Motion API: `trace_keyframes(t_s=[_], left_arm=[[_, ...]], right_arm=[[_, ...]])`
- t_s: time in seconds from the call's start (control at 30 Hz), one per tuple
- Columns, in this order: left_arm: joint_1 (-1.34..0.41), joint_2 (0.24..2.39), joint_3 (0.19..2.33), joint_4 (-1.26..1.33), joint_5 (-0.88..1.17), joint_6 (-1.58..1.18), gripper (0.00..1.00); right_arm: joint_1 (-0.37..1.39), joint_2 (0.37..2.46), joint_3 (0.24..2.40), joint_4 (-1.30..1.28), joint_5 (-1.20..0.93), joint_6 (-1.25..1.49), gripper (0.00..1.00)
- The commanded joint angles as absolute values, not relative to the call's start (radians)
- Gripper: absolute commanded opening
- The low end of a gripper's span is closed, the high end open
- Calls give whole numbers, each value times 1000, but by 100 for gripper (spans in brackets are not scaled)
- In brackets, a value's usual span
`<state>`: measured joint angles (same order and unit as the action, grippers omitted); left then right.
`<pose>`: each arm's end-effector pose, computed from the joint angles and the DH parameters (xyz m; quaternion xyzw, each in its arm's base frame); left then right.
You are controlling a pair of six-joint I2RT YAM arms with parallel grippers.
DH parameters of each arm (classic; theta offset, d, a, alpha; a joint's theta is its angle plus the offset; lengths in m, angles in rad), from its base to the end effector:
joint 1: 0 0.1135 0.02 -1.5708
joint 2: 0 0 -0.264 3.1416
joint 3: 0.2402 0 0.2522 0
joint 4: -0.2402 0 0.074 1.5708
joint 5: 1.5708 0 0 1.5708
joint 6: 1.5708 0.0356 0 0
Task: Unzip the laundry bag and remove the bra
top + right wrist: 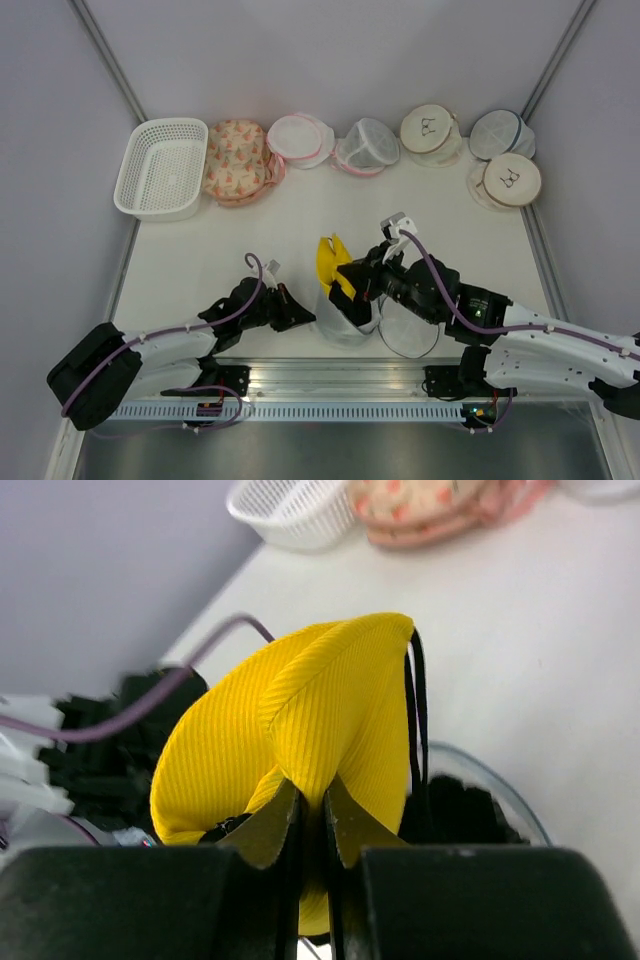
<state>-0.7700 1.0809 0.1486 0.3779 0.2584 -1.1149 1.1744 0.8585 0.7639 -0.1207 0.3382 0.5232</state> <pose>0.1244 -0.1333 0.1284 -0.0869 0.8642 -0.4565 0.1926 0.0889 0.1819 0.3269 -0.1456 0.7613 0.3772 0.5069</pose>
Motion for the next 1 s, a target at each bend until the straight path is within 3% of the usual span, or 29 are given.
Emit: trace_keyframes(t_s=[0.0, 0.1, 0.2, 0.23, 0.33, 0.4, 0.53, 0.63, 0.97], left_arm=[[-775, 1029, 156, 335, 226, -1081, 2], [-775, 974, 156, 285, 215, -1081, 3], [-775, 895, 161, 220, 203, -1083, 12], [-775, 865, 166, 195, 192, -1086, 34], [-775, 736, 202, 71, 161, -1088, 80], [-773, 657, 241, 7, 132, -1082, 90], [-775, 436, 281, -5, 118, -1006, 99], [-775, 330, 273, 76, 144, -922, 100], [-775, 294, 245, 277, 348, -816, 100]], right_arm=[[1178, 894, 969, 3, 362, 396, 0], [1177, 969, 1093, -58, 362, 329, 0], [1177, 1022, 1166, -72, 365, 296, 0], [1177, 1041, 1178, -78, 362, 282, 0], [1174, 1072, 1203, -94, 341, 264, 0], [1169, 1080, 1197, -100, 304, 258, 1], [1152, 1074, 1180, -104, 207, 261, 0], [1137, 1065, 1164, -115, 115, 270, 0], [1115, 1051, 1112, -172, -227, 313, 0]])
